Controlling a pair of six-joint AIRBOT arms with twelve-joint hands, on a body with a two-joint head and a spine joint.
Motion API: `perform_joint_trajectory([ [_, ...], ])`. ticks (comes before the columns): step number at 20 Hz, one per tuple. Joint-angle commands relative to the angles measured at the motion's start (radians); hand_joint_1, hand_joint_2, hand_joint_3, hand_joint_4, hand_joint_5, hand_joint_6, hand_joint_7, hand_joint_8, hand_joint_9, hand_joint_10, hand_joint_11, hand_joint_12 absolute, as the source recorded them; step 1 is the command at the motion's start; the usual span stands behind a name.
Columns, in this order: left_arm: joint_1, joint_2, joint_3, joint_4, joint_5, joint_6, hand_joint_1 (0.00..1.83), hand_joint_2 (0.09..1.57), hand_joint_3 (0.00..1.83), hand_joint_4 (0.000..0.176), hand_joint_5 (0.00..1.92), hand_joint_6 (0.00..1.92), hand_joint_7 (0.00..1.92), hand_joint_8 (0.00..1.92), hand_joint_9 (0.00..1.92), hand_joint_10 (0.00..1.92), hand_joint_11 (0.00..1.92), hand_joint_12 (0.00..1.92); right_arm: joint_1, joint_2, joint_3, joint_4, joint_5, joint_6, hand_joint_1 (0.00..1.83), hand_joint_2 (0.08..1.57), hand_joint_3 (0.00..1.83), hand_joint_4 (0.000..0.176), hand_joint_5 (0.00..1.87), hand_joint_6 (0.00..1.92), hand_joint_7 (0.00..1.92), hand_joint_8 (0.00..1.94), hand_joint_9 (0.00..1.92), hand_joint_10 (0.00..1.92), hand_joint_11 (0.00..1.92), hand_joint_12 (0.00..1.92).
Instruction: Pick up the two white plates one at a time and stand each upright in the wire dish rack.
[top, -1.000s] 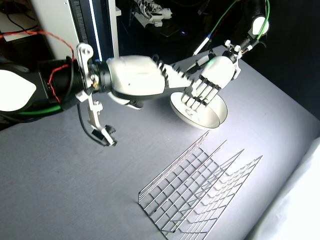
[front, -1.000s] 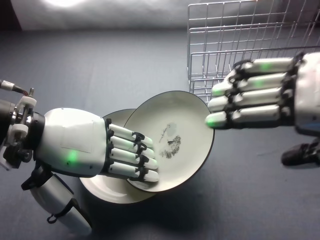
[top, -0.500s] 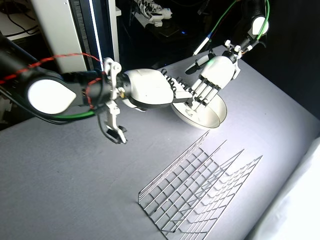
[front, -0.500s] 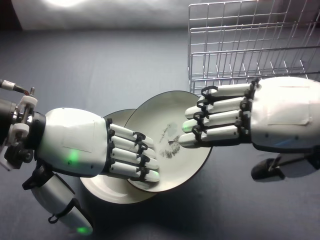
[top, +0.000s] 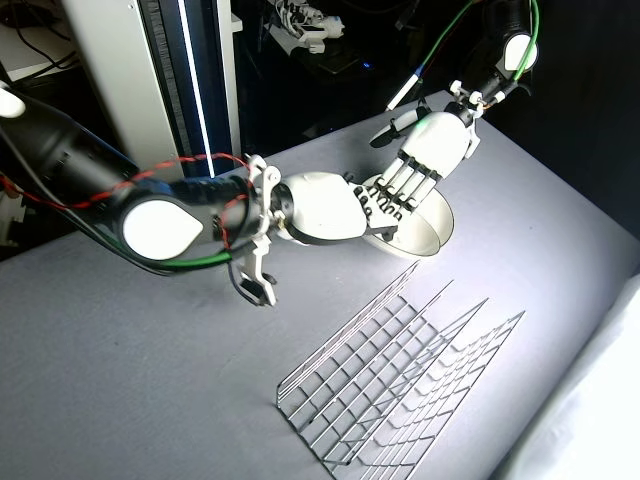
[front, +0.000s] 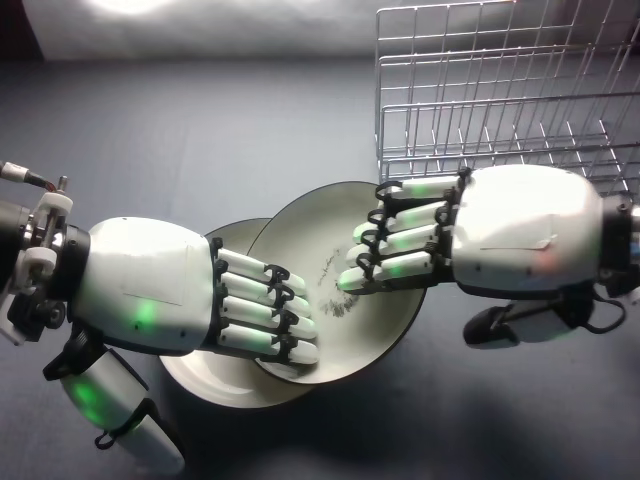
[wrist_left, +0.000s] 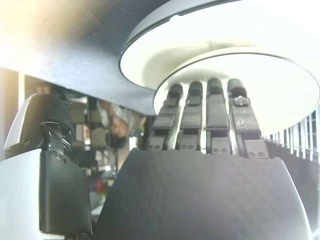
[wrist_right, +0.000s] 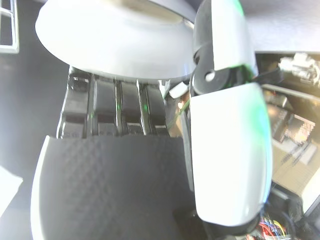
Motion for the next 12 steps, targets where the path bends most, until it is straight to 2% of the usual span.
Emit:
perform_joint_trajectory([
  [1,0.002,-0.009,0.001,-0.049,-0.045,-0.006,0.00,1.08,0.00,0.000,0.01,0.00,0.01,0.00,0.00,0.00,0.00,0.00,0.007,-0.011,0.009,0.026,0.093,0.000,1.19,0.97,0.00,0.000,0.40,0.02,0.39,0.01,0.38,0.03,0.00,1.11],
  [6,0.003,-0.010,0.002,-0.051,-0.045,-0.006,0.00,1.09,0.00,0.000,0.00,0.00,0.00,0.00,0.00,0.00,0.00,0.00,0.035,-0.096,0.082,0.021,0.072,0.002,1.17,0.96,0.00,0.000,0.40,0.01,0.40,0.00,0.40,0.02,0.00,1.15],
  [12,0.004,-0.012,0.006,-0.056,-0.049,-0.006,0.00,1.09,0.00,0.000,0.00,0.00,0.00,0.00,0.00,0.00,0.00,0.00,0.067,-0.138,0.107,0.020,0.038,0.002,1.19,0.98,0.01,0.000,0.46,0.02,0.43,0.01,0.40,0.01,0.00,1.16],
])
